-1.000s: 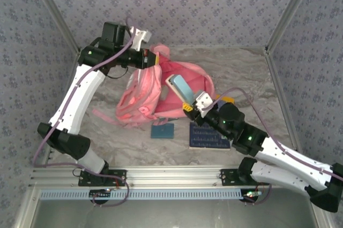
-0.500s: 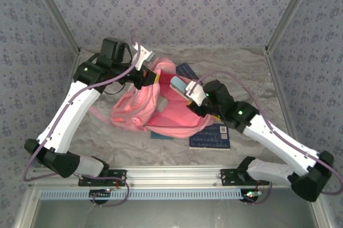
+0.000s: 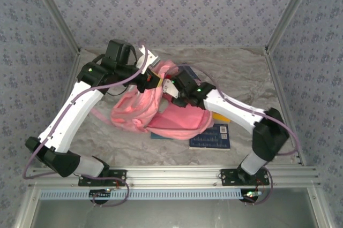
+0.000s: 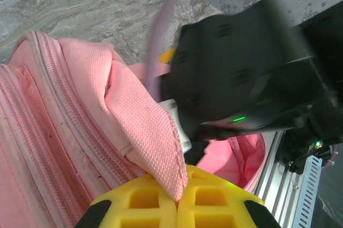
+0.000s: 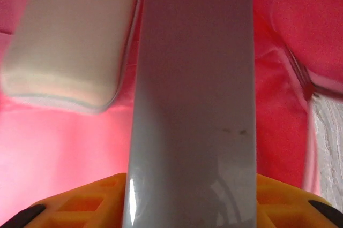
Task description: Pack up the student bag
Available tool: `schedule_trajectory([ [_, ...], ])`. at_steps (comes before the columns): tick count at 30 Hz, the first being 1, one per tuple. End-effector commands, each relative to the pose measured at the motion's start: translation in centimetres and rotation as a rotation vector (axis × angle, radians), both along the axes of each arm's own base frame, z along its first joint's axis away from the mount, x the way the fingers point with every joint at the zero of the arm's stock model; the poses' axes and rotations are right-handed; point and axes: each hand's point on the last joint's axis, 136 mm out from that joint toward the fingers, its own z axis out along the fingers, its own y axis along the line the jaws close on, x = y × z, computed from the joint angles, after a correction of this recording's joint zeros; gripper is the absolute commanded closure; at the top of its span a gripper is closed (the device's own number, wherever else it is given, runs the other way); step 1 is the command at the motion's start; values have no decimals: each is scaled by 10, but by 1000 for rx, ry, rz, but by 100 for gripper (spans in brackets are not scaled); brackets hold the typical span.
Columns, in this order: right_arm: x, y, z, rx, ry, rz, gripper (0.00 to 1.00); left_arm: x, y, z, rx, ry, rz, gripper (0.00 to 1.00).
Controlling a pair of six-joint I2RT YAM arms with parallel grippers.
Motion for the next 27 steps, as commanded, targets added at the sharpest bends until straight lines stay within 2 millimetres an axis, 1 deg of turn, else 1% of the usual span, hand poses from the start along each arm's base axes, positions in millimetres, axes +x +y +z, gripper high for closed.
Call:
schedule_trajectory([
  [1, 35, 24, 18, 2, -119, -17, 97, -2, -12, 57, -114, -188, -69, 100],
  [3, 50, 37, 12, -11, -128, -26, 97, -2, -13, 56, -112, -190, -76, 100],
  [5, 65, 47, 7, -33, -163, -51, 91, -2, -14, 55, -109, -190, -77, 100],
  [6, 71, 52, 3, -50, -178, -62, 89, -1, -13, 55, -108, -193, -77, 100],
  [7, 76, 56, 0, -59, -192, -65, 86, -1, -14, 54, -105, -193, -78, 100],
  [9, 87, 62, -2, -89, -257, -82, 58, 0, -13, 52, -97, -196, -75, 100],
  [11, 89, 65, 3, -80, -296, -86, 40, 0, -12, 51, -89, -200, -74, 100],
  [12, 89, 65, 8, -63, -320, -87, 35, 1, -11, 50, -82, -204, -69, 100],
  [14, 84, 65, 21, -19, -356, -77, 33, 3, -9, 48, -71, -211, -56, 100],
  [15, 81, 65, 29, 14, -382, -72, 30, 4, -7, 48, -67, -217, -47, 100],
  [16, 78, 64, 33, 20, -403, -57, 27, 6, -6, 46, -60, -220, -36, 100],
  [17, 74, 61, 41, 46, -417, -54, 27, 9, -4, 46, -53, -225, -18, 100],
  [20, 57, 57, 61, 136, -435, -32, 26, 21, 3, 43, -37, -224, 44, 100],
  [22, 45, 51, 70, 188, -434, -28, 26, 29, 11, 44, -34, -225, 95, 100],
  [24, 31, 44, 86, 266, -452, -26, 26, 37, 20, 47, -47, -218, 140, 100],
  [25, 23, 40, 85, 290, -439, -16, 26, 41, 25, 49, -58, -217, 163, 100],
  [27, 10, 32, 96, 360, -445, -30, 26, 49, 35, 53, -81, -202, 213, 100],
])
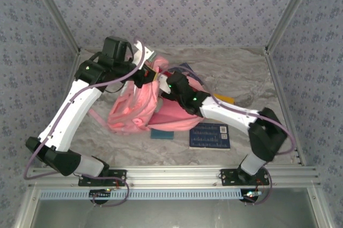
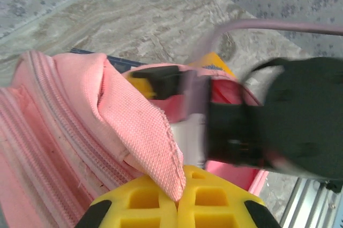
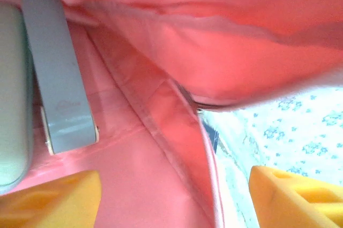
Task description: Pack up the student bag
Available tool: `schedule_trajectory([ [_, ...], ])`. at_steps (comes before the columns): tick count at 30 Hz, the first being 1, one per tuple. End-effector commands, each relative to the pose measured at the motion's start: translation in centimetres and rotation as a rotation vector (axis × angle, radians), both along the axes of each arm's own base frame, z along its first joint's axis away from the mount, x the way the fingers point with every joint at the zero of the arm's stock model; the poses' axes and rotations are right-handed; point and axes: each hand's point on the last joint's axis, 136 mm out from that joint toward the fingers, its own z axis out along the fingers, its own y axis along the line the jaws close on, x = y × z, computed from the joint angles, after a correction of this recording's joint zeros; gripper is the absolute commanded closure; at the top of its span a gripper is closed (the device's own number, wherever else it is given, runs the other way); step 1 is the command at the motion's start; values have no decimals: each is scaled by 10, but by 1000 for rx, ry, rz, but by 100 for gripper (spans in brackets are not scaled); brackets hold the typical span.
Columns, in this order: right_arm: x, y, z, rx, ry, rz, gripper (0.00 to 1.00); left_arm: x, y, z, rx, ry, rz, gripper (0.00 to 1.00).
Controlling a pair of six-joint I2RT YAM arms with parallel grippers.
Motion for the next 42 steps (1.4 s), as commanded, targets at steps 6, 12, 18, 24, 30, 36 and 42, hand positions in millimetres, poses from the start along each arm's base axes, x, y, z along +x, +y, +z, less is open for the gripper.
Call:
schedule_trajectory([
  [6, -53, -27, 80, 405, -48, -32, 27, 45, 45, 51, -144, -138, 289, 100],
  [12, -102, -53, 75, 504, 75, 23, 25, 65, 93, 65, -272, -140, 522, 100],
  [18, -140, -55, 31, 509, 260, 135, 26, 68, 98, 57, -270, -112, 556, 100],
  [24, -168, -33, -42, 332, 439, 216, 24, 67, 97, 53, -267, -93, 555, 100],
  [30, -183, -4, -111, 2, 474, 292, 23, 64, 97, 51, -265, -89, 552, 100],
  [36, -179, 7, -155, -179, 524, 288, 21, 60, 96, 52, -261, -97, 542, 100],
  [42, -175, 20, -170, -233, 551, 315, 21, 57, 93, 50, -255, -101, 527, 100],
])
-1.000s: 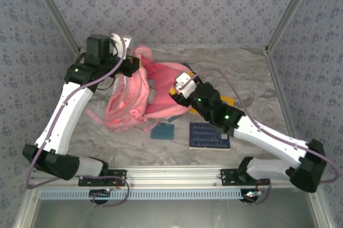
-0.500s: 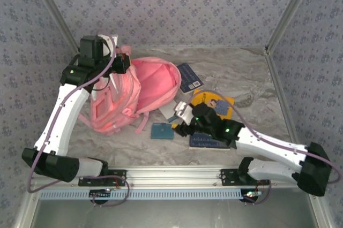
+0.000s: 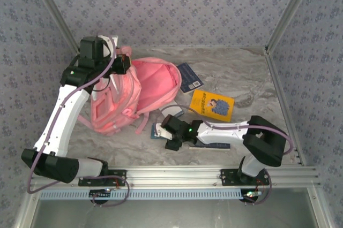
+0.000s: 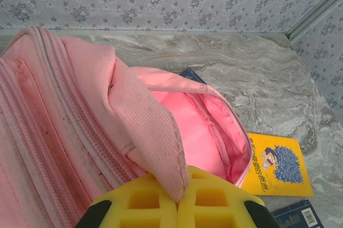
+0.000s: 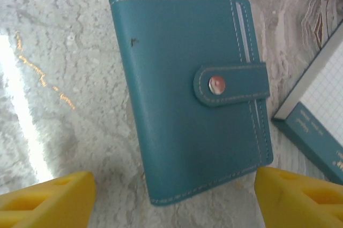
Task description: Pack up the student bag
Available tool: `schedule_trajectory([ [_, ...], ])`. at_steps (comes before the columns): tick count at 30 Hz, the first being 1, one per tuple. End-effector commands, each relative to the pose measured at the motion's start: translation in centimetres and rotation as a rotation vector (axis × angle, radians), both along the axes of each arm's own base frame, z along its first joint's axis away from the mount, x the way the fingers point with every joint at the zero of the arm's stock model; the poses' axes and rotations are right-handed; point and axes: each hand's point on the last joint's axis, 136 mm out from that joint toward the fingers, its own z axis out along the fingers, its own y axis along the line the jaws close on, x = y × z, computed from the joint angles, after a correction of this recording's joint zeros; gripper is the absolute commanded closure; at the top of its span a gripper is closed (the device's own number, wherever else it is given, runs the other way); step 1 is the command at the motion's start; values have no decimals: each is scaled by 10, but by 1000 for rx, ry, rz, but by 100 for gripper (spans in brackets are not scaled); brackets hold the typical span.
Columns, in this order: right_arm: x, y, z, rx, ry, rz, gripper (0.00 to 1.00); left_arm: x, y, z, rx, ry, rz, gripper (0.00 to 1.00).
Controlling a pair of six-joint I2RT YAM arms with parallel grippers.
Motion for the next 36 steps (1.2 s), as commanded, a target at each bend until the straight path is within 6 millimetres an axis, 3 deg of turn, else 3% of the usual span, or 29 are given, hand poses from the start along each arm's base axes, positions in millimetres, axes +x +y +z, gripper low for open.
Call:
schedule_trajectory([
  [1, 5, 10, 1, -28, -3, 35, 22, -7, -4, 53, -46, -189, -34, 100],
  [5, 6, 14, -11, -52, 32, 42, 30, -8, -5, 55, -43, -195, -38, 100],
  [11, 11, 3, -37, -180, 18, 29, 50, -9, -7, 58, -38, -205, -49, 100],
  [19, 12, -7, -47, -263, -33, 30, 79, -8, -12, 57, -40, -204, -65, 100],
  [24, 13, 2, -13, -156, -58, 9, 96, -8, -15, 54, -29, -201, -80, 100],
  [31, 10, 3, 64, 86, -94, -40, 100, -17, -30, 55, -2, -227, -168, 100],
  [36, 13, -13, 130, 330, -105, -140, 100, -29, -47, 57, 4, -249, -284, 100],
])
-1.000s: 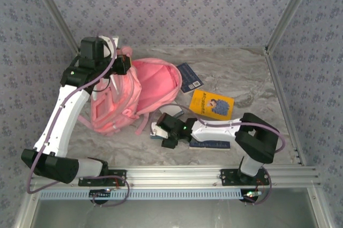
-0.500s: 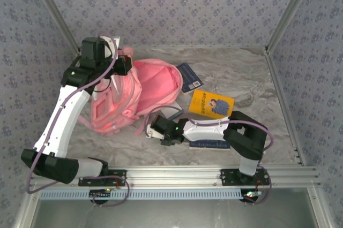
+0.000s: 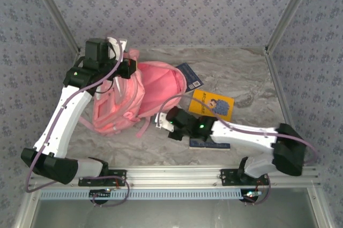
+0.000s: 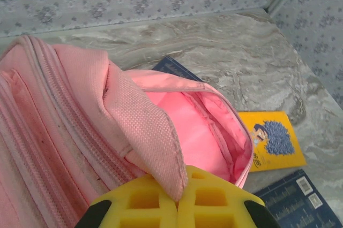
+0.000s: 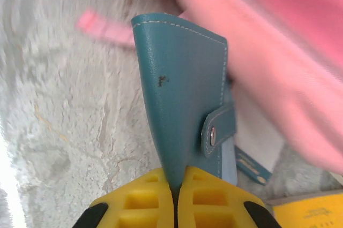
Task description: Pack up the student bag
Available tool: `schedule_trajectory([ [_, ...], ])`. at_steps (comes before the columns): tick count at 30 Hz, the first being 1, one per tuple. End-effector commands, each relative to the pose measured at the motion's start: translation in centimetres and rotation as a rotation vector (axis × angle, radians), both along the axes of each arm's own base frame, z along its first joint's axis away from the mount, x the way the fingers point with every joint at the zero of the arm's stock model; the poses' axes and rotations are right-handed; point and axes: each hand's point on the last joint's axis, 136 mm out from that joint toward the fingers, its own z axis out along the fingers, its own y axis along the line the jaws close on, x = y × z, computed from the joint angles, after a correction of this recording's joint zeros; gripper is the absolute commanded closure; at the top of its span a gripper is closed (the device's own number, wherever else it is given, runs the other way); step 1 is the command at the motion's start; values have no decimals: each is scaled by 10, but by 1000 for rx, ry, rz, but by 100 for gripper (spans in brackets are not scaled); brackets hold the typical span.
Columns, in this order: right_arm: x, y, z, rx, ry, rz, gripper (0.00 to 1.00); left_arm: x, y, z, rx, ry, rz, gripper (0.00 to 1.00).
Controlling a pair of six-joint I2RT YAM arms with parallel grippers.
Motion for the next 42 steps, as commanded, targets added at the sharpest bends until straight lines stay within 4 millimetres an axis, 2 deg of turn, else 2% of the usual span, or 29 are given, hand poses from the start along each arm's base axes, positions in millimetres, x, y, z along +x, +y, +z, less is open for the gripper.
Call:
schedule_trajectory([
  [1, 1, -14, 42, 194, 23, -82, 100, -15, -22, 61, -64, -216, -154, 100],
  [4, 3, -34, 83, 367, 5, -146, 100, -26, -34, 68, -64, -233, -226, 100],
  [8, 3, -60, 120, 530, -9, -194, 100, -40, -47, 71, -64, -241, -309, 100],
  [10, 2, -69, 132, 571, -14, -211, 100, -50, -52, 73, -80, -247, -360, 100],
  [14, 8, -78, 137, 553, -35, -247, 100, -72, -65, 74, -119, -265, -480, 100],
  [17, 17, -75, 132, 478, -60, -254, 100, -87, -71, 72, -133, -271, -552, 100],
  [20, 19, -62, 118, 359, -56, -219, 100, -98, -71, 68, -128, -284, -587, 100],
  [24, 35, -51, 95, 187, -111, -204, 100, -109, -72, 70, -146, -292, -627, 100],
  [28, 53, -37, 60, -26, -210, -124, 100, -112, -72, 64, -160, -286, -626, 100],
  [33, 69, -8, 24, -243, -316, 2, 100, -115, -74, 60, -160, -279, -634, 100],
  [36, 80, 15, 16, -323, -388, 47, 100, -117, -76, 62, -153, -285, -644, 100],
  [42, 91, 77, 9, -377, -505, 162, 98, -114, -79, 63, -150, -282, -642, 100],
])
